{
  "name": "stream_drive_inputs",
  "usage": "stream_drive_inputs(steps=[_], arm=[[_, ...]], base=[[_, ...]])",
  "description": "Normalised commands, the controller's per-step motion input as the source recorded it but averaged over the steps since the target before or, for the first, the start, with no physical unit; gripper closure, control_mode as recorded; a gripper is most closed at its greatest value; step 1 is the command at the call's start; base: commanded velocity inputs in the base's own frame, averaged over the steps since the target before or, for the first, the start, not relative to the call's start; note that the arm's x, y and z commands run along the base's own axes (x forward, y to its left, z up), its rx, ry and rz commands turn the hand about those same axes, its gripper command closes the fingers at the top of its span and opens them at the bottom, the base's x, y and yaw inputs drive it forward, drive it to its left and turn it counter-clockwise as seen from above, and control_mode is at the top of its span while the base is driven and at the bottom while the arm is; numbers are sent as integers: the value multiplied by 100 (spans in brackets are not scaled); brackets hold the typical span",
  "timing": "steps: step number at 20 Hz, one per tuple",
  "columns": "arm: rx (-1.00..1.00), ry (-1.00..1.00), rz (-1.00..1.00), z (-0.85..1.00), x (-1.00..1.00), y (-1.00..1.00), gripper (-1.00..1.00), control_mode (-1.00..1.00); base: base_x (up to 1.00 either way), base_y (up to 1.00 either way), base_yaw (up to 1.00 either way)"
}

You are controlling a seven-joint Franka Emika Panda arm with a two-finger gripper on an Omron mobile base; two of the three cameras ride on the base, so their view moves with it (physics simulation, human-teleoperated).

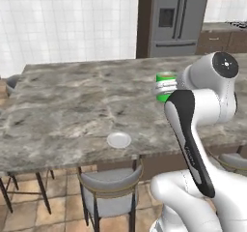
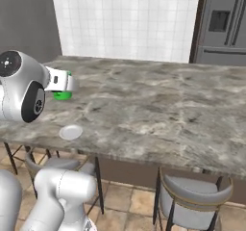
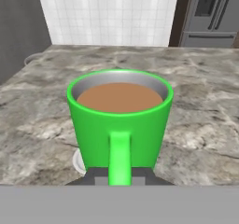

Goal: Pick the cup of tea, navigate to the dining table, and place it on the saucer.

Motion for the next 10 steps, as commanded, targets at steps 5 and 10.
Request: stream_drive_inputs(steps=[5,10], arm=[[0,0,0,0,0,0,100,100],[0,0,0,0,0,0,100,100]], base=[[44,29,-35],[14,30,-25]])
